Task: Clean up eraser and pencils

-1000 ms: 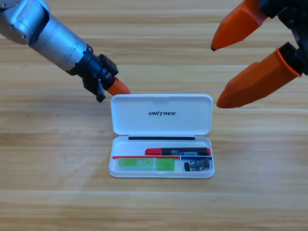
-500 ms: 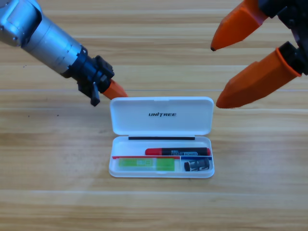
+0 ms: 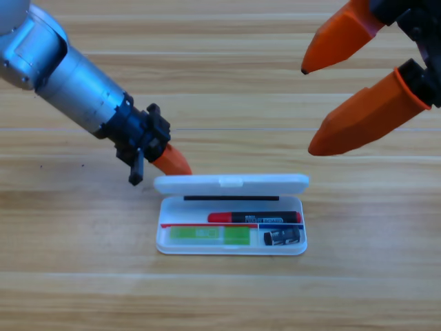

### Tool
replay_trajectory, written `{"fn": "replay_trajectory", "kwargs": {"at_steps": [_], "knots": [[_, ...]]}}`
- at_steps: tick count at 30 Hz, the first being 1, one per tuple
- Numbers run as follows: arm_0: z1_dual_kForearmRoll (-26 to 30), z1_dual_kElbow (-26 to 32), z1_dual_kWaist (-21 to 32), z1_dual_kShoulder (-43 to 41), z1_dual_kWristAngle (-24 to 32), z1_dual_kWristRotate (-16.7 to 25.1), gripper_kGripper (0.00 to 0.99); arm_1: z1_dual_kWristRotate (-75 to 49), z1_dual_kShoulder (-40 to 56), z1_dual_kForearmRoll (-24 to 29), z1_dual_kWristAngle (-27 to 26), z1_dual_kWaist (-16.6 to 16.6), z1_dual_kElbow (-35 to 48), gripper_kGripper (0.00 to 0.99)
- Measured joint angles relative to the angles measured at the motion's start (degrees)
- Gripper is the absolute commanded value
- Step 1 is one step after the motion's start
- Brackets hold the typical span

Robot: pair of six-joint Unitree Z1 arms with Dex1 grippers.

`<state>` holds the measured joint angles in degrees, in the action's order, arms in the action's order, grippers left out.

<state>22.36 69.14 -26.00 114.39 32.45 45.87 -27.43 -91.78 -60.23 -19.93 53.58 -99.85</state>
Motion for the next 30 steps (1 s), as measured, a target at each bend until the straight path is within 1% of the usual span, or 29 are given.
{"fn": "replay_trajectory", "kwargs": {"at_steps": [3, 10, 30], "knots": [[-1.46, -1.41, -0.82, 0.0, -0.81, 1.0, 0.0, 0.0, 0.0, 0.02, -0.31, 0.0, 0.0, 0.917], [-4.02, -4.0, -2.6, -0.01, -2.28, 1.36, 0.0, 0.01, 0.0, 0.04, -1.3, 0.0, 0.0, 0.917], [-4.75, -5.55, -5.86, -0.01, -3.34, 1.92, 0.0, 0.37, 0.0, 0.05, -2.0, 0.0, 0.0, 0.917]]}}
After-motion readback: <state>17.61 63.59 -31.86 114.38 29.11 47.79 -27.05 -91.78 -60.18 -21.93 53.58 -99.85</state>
